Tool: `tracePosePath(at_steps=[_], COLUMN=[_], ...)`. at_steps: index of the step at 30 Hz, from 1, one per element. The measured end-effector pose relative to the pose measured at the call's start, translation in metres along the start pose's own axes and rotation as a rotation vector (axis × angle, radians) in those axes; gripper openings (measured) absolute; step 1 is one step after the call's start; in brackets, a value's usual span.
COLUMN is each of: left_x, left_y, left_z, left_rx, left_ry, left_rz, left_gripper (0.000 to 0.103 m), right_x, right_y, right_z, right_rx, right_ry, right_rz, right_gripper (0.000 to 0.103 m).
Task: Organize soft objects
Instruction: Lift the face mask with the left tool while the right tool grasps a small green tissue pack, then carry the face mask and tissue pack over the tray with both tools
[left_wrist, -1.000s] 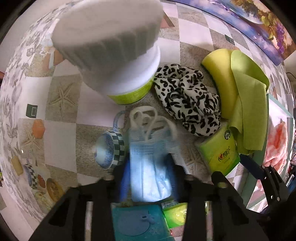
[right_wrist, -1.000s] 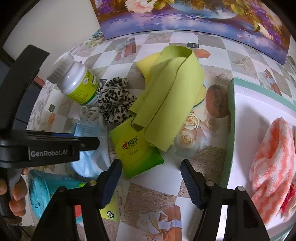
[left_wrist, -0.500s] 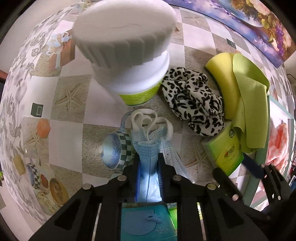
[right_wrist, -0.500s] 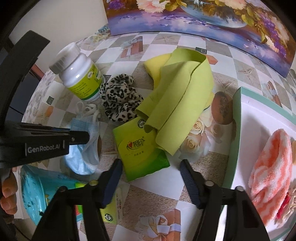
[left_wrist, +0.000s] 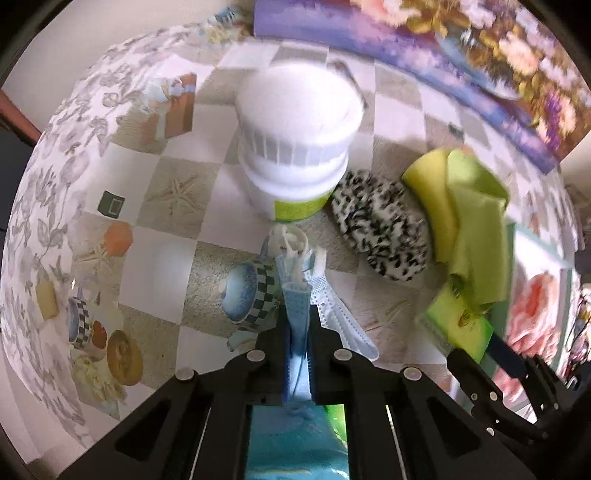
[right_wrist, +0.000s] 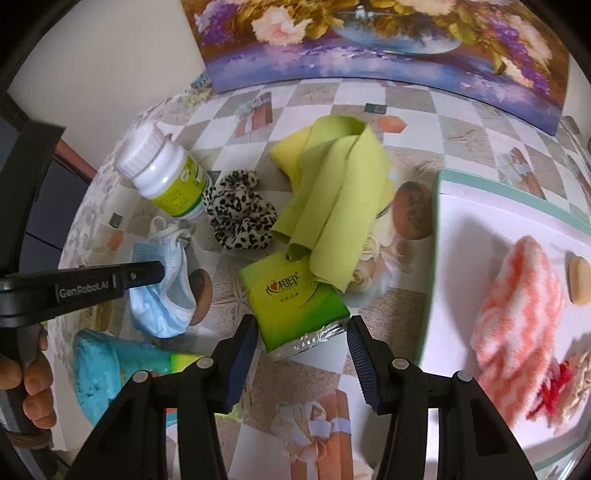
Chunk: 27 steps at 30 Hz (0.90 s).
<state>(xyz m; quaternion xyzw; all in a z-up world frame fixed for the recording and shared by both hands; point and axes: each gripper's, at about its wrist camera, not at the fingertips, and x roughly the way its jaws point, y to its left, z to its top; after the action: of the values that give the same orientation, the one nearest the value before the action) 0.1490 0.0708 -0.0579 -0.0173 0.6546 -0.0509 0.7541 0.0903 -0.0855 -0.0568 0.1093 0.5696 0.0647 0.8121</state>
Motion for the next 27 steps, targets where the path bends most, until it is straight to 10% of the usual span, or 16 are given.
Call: tracePosePath(at_steps=[27], left_x=[-0.133], left_y=[-0.076], left_z=[-0.041], left_rx=[0.047], left_ry=[-0.381], left_rz=[-0.057], left_gripper=[0.007], right_x=[-0.148], right_y=[-0.083], right_z=[-0.008], right_rx=[0.151], right_ry=[-0.27], right_rz=[-0.069], right_gripper=[0.044])
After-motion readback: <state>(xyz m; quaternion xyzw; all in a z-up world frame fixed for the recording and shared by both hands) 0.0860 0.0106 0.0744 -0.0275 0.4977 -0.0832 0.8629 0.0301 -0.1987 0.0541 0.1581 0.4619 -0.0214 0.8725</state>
